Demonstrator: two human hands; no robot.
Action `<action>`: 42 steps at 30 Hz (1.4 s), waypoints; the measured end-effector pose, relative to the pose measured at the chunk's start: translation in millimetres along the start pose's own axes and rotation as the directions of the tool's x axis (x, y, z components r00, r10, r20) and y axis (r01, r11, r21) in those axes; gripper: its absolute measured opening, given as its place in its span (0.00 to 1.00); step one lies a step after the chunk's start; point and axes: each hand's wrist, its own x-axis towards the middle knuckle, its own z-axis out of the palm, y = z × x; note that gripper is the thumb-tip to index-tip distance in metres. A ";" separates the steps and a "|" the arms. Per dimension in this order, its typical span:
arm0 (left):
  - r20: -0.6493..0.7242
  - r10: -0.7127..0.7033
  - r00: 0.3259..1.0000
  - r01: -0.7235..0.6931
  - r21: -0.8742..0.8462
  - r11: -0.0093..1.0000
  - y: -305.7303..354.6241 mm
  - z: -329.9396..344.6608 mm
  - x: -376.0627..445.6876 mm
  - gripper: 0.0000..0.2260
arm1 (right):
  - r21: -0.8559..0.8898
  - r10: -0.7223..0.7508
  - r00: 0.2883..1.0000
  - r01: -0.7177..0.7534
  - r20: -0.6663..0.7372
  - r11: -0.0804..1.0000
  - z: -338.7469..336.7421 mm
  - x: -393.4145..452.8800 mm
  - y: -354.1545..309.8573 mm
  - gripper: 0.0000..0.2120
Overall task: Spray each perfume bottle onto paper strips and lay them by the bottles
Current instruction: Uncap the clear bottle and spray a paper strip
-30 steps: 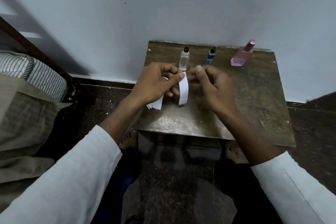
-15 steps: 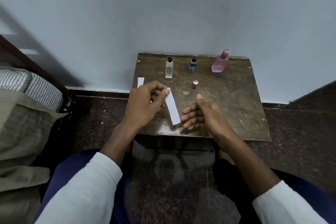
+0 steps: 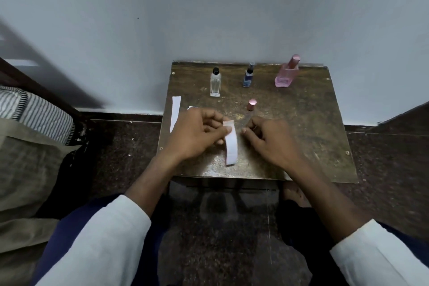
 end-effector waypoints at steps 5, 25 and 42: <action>0.193 0.058 0.980 0.094 -0.692 0.715 21.7 -12.9 -7.4 0.06 | 0.040 0.001 1.000 -0.002 0.015 0.999 0.4 -2.4 4.0 0.08; -0.082 0.132 0.988 -0.120 0.137 0.983 -5.0 -0.1 6.7 0.05 | 0.033 -0.025 1.000 0.025 0.003 0.999 4.0 -1.6 10.5 0.07; 0.144 0.108 0.984 0.008 -0.633 0.774 16.1 -10.6 3.8 0.07 | 0.039 -0.020 0.998 0.018 0.051 0.999 -2.3 -0.7 8.0 0.07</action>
